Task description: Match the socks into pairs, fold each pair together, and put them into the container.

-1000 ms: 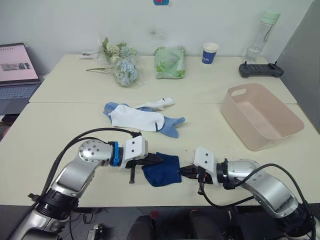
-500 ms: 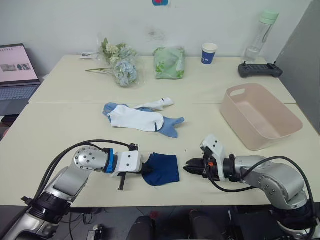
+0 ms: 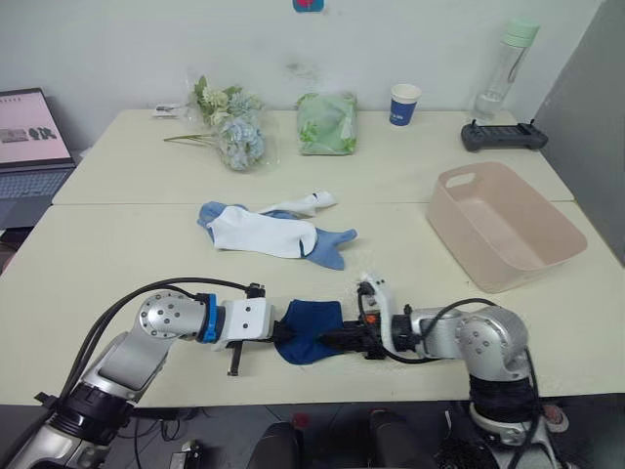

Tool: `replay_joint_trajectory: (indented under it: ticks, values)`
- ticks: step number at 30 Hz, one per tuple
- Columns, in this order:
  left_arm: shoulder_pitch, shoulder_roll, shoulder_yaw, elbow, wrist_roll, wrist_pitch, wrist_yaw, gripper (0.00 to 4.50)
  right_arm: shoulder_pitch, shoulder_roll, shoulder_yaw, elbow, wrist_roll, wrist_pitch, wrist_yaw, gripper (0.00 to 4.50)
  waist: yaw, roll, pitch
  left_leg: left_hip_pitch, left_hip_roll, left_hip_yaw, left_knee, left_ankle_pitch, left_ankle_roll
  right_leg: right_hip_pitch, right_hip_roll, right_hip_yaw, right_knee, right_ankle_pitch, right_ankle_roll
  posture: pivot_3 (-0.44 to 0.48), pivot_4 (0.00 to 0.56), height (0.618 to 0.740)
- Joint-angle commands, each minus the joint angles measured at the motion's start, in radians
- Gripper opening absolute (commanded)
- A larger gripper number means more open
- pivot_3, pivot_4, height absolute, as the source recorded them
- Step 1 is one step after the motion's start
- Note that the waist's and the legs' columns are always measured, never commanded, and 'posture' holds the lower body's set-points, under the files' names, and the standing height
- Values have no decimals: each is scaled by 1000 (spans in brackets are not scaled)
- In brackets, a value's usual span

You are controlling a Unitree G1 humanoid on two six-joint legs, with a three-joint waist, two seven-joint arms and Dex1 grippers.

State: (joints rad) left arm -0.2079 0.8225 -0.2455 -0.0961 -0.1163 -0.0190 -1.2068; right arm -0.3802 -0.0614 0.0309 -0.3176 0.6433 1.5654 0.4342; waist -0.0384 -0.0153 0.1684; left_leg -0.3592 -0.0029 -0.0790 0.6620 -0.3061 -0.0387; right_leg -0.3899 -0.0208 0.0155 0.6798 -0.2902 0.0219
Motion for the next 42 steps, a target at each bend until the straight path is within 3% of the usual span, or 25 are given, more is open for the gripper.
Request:
replay_joint_trajectory:
  ticks: [1,6,7,10,15,23,26,31,38,42]
  values:
    - [18,14,1,20,20,40,5,0,-40,23,30,60,-13,-62,-7,2663,0,0,0,0,0,0,0,0,0,0,0,0,0,0,0,0,150,740]
    - [30,21,16,11,13,43,5,0,-69,26,18,109,1,-96,3,2663,-1,0,0,0,0,0,0,0,0,0,0,0,0,0,0,0,150,740]
    - [33,19,21,10,11,43,8,0,-70,24,14,116,3,-100,3,2495,-2,0,0,0,0,0,0,0,0,0,0,0,0,0,0,0,150,740]
    - [44,11,35,3,-4,49,16,0,-66,21,-2,119,12,-105,0,1776,-3,0,0,0,0,0,0,0,0,0,0,0,0,0,0,0,150,740]
    - [30,-6,63,-28,-69,115,31,0,-33,-35,14,47,22,-113,9,54,-3,0,0,-1,0,0,0,0,0,0,0,0,0,0,0,0,150,740]
    - [-146,-96,109,-140,-276,438,76,0,60,-249,44,-246,16,-253,35,17,10,-1,3,-5,-4,-1,2,0,0,-1,-1,-2,-2,0,1,0,150,740]
    - [-253,-150,89,-149,-303,524,104,546,98,-305,-64,-349,60,-249,30,0,9,-1,3,-5,-4,-1,2,0,0,-1,-1,-1,-3,0,1,0,150,740]
    - [-395,-247,75,-143,-335,639,164,2196,90,-409,-246,-436,87,-275,20,0,7,-1,3,-5,-4,0,2,0,0,-1,0,-1,-2,0,1,0,150,740]
    - [-610,-368,86,-82,-371,721,206,4487,17,-859,-345,-317,-141,-556,117,0,9,-2,7,-5,-5,1,2,0,0,0,0,-1,-3,0,1,0,150,740]
    - [-700,-426,96,-49,-394,750,227,4487,-20,-1047,-271,-135,-346,-835,165,0,6,-3,7,-5,-4,2,1,0,0,0,0,0,-6,-1,2,0,150,740]
